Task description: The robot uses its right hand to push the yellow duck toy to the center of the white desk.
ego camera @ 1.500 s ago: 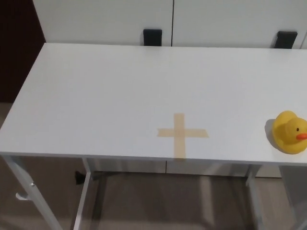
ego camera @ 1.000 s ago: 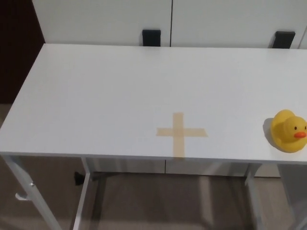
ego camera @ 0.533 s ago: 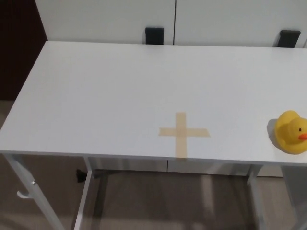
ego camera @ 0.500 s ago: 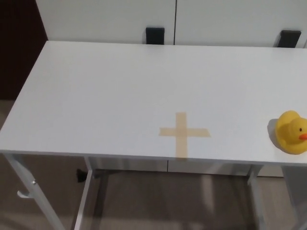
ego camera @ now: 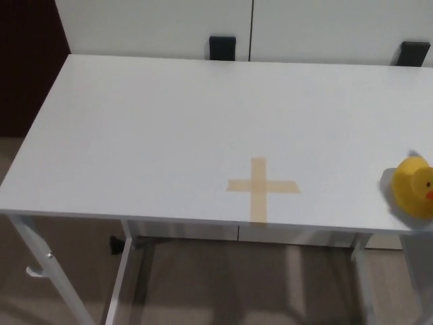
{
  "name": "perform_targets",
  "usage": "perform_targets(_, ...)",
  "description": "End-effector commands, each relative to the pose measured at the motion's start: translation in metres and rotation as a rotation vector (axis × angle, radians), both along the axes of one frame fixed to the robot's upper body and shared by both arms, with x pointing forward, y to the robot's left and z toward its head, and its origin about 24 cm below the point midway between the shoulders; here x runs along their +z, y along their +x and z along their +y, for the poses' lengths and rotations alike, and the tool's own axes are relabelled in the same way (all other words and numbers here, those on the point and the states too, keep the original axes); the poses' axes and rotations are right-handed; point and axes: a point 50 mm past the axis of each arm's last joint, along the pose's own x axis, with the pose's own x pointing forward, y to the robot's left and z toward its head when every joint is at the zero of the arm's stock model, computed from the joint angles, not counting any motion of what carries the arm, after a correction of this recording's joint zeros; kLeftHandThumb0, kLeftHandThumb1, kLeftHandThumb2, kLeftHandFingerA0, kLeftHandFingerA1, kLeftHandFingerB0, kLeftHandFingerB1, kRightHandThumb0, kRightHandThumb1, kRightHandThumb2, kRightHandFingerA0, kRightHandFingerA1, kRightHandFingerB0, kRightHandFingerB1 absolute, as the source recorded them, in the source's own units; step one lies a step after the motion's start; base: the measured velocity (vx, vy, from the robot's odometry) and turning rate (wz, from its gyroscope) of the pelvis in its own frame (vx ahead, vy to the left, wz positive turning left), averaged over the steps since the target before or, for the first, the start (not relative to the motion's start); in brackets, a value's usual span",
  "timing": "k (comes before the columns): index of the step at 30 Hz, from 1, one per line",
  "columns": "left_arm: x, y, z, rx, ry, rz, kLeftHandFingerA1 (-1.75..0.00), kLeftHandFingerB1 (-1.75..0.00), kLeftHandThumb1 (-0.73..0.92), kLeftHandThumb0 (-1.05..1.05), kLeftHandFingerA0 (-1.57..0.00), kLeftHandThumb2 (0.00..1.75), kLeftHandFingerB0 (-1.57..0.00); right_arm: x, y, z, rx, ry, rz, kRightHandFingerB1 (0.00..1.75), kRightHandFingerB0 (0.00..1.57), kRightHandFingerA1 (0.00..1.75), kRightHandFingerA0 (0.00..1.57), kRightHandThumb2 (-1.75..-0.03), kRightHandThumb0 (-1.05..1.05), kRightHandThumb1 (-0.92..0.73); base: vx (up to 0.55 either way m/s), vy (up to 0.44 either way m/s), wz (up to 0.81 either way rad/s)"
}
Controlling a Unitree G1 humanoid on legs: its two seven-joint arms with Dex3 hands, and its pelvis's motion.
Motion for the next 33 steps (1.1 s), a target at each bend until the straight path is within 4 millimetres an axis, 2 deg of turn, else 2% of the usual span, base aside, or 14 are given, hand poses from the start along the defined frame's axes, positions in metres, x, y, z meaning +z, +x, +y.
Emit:
perform_targets(1,0.003,0.002,0.002,-0.022,0.007,-0.013,-0.78,-0.59,0.69,-0.22,-0.79,0.59,-0.8,-0.013,0.01,0.02,0.052,0.032,0.021,0.5,0.0,0.49,0.0,-1.13,-0.36,-0.53,0.0,0.0,0.0)
perform_targets(2,0.003,0.002,0.002,-0.023,0.008,-0.011,-0.76,-0.58,0.7,-0.2,-0.79,0.59,-0.8,-0.015,0.011,0.022,0.054,0.038,0.029,0.3,0.09,0.38,0.19,-0.75,-0.81,-0.92,0.0,0.0,0.0)
perform_targets(12,-0.001,0.003,-0.003,-0.018,-0.002,-0.017,-0.77,-0.59,0.67,-0.19,-0.78,0.6,-0.81,-0.035,0.02,0.041,0.094,0.102,0.11,0.31,0.11,0.38,0.22,-0.74,-0.79,-0.92,0.0,0.0,0.0)
perform_targets(13,-0.001,0.004,-0.004,-0.016,-0.005,-0.015,-0.76,-0.59,0.68,-0.18,-0.78,0.59,-0.82,-0.038,0.02,0.043,0.091,0.104,0.12,0.44,0.1,0.48,0.17,-1.06,-0.76,-0.79,0.0,0.0,0.0)
perform_targets(14,-0.001,0.005,-0.004,-0.018,-0.007,-0.016,-0.78,-0.6,0.66,-0.19,-0.79,0.63,-0.81,-0.041,0.02,0.044,0.087,0.105,0.128,0.34,0.13,0.4,0.23,-0.74,-0.78,-0.92,0.0,0.0,0.0)
perform_targets(25,-0.002,0.007,-0.007,-0.032,-0.007,-0.021,-0.8,-0.62,0.63,-0.16,-0.79,0.67,-0.82,-0.053,0.021,0.05,0.082,0.123,0.158,0.36,0.18,0.41,0.28,-0.75,-0.79,-0.92,0.0,0.0,0.0)
perform_targets(33,-0.003,0.007,-0.008,-0.031,-0.007,-0.014,-0.77,-0.59,0.66,-0.18,-0.81,0.62,-0.81,-0.069,0.016,0.06,0.081,0.155,0.181,0.33,0.18,0.38,0.28,-0.74,-0.81,-0.92,0.0,0.0,0.0)
